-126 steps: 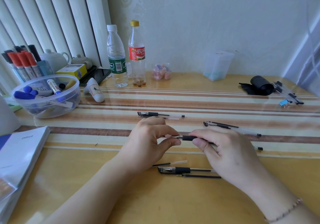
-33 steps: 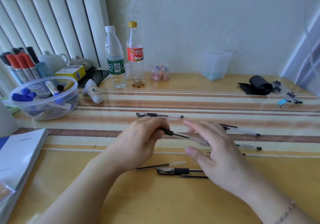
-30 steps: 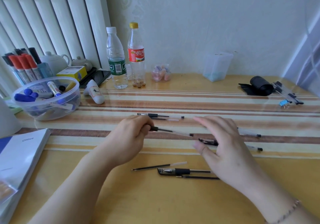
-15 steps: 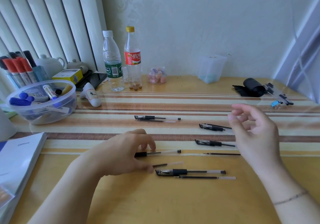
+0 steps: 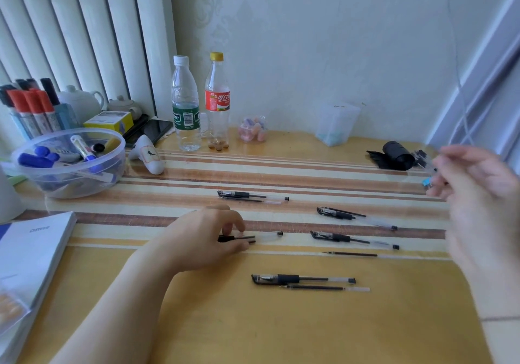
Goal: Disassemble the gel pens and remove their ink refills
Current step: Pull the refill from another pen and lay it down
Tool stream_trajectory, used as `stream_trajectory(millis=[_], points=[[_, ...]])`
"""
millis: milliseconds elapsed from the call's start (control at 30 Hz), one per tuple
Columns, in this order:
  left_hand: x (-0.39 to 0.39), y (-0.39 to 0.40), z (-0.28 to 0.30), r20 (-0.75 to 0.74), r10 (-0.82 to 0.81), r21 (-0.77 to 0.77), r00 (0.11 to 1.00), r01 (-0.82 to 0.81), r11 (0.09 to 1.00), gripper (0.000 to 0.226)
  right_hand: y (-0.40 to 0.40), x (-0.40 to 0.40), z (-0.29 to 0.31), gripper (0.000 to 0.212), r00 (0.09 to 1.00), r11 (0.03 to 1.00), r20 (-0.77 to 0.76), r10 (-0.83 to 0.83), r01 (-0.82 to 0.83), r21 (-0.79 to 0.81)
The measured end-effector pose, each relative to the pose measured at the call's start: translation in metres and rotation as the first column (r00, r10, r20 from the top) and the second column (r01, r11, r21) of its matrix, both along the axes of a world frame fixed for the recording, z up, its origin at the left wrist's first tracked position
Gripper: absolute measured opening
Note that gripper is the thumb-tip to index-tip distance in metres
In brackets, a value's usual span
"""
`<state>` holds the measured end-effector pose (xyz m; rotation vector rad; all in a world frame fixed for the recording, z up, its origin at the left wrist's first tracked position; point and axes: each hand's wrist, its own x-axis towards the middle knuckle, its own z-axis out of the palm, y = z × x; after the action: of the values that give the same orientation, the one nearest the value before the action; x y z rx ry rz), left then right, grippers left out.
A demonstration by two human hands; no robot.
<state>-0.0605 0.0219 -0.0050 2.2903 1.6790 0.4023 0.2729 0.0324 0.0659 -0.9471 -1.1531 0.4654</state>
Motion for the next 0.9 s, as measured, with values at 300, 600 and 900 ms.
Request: stream_trajectory(millis=[300, 600, 900], points=[[0.016, -0.002, -0.005, -0.006, 0.058, 0.096, 0.998, -0.057, 0.994, 0.032, 0.039, 0.023, -0.043, 0.006, 0.495, 0.773, 0.781, 0.381, 0.293, -0.563], [0.028, -0.002, 0.016, -0.132, 0.135, -0.057, 0.982, -0.143, 0.988, 0.031, 0.049, 0.033, -0.072, 0.013, 0.492, 0.847, 0.791, 0.364, 0.179, -0.501], [0.11, -0.005, 0.031, -0.225, 0.162, 0.302, 0.961, -0.089, 0.949, 0.065, 0.044, 0.028, -0.071, 0.018, 0.472, 0.894, 0.82, 0.323, 0.131, -0.427]])
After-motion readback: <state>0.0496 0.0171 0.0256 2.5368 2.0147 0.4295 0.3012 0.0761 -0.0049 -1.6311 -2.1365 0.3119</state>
